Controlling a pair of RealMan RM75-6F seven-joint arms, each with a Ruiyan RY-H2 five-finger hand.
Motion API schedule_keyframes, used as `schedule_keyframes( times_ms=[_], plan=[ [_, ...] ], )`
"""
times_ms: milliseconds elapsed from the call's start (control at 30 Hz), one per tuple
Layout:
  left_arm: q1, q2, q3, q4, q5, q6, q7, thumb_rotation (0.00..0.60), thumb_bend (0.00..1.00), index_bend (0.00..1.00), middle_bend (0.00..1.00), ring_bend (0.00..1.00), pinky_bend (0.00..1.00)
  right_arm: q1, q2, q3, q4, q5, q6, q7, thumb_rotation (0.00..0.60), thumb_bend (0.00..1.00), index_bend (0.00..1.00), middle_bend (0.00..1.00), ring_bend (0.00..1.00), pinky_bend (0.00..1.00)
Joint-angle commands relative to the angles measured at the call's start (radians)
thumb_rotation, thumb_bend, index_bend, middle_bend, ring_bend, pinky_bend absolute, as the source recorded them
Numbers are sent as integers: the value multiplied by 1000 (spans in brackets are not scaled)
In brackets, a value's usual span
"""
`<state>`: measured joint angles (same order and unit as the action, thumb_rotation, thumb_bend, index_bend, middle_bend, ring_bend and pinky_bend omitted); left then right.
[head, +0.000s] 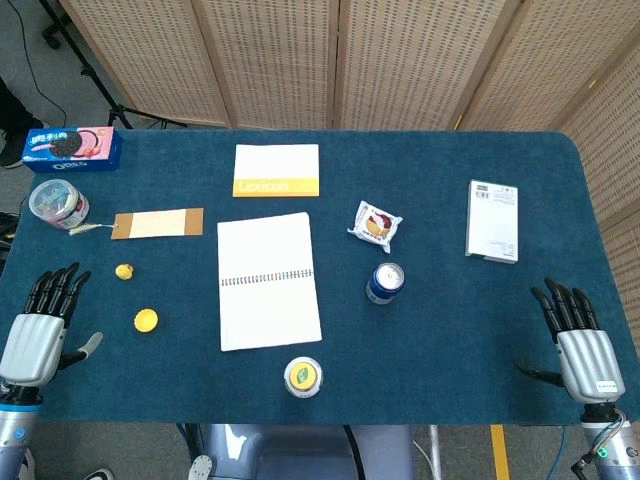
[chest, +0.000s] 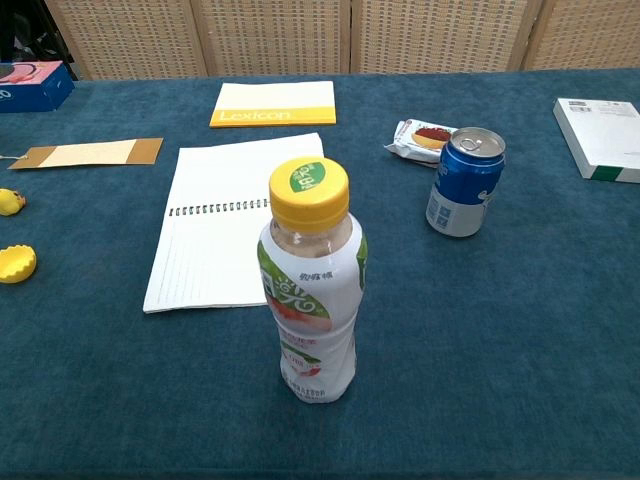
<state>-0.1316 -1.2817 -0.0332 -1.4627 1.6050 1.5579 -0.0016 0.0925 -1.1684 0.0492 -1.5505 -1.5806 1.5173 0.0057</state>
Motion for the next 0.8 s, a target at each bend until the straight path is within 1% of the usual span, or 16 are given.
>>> schedule_keyframes(
  times_ms=[33,500,800],
  plan=[
    [-1,0,0,-1,-2,-4,2,600,209,0,0,0,0,0,1,0,0,0,0,3,600,0,40,0,0,0],
    [-10,-1,-2,3,-15,-26,1,600,209,0,0,0,0,0,0,3,-1,5,1,0,600,0,40,0,0,0],
    [-6,-2,2,-1,-8,-17,8,600,210,0,0,0,0,-6,0,-1,0,-4,14,-1,600,0,40,0,0,0]
  ],
)
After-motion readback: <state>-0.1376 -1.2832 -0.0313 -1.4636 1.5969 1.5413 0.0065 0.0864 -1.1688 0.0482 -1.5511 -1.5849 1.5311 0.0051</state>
